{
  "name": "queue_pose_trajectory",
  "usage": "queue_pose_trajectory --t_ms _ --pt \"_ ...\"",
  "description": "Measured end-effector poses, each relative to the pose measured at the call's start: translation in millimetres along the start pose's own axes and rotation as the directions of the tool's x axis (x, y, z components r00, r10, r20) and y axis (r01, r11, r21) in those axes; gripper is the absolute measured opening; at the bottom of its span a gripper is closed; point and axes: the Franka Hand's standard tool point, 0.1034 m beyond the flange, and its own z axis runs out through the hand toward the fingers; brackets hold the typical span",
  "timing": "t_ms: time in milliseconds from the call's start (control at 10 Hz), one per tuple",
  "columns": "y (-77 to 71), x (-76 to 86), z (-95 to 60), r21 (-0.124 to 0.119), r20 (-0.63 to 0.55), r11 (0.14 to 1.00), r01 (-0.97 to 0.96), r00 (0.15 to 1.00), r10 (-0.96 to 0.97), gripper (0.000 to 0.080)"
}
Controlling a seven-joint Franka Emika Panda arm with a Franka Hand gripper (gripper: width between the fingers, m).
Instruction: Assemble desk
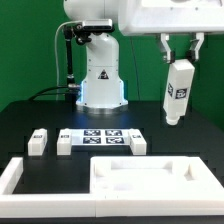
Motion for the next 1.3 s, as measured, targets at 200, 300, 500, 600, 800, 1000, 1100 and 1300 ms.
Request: queue_pose_trajectory --t_ms 200,300,500,600,800,1000,1100,1300 --pt "3.2 -2.2 2.6 -0.016 -0.135 1.0 -0.003 0.991 0.0 0.0284" --pt "5.7 0.1 3.7 -0.031 -0.205 1.0 0.006 0.979 -0.012 0.0284" --pt "10.6 7.2 17.4 -0.064 -0.337 0.998 0.017 0.941 -0.038 0.0284" --pt "6.5 7.8 28.1 -0.068 -0.376 0.997 0.018 0.926 -0.043 0.0284" --pt "-1.6 6.7 33.4 -0.064 -0.372 0.998 0.025 0.927 -0.048 0.0284" --pt "-1.4 5.9 34.7 -0.064 -0.369 0.998 0.025 0.928 -0.047 0.0284" --pt "-6.0 3.2 38.6 -0.065 -0.363 0.997 0.041 0.93 -0.062 0.0284" --pt "-13.9 -3.8 53.5 -0.093 -0.32 0.987 0.132 0.935 -0.155 0.0284"
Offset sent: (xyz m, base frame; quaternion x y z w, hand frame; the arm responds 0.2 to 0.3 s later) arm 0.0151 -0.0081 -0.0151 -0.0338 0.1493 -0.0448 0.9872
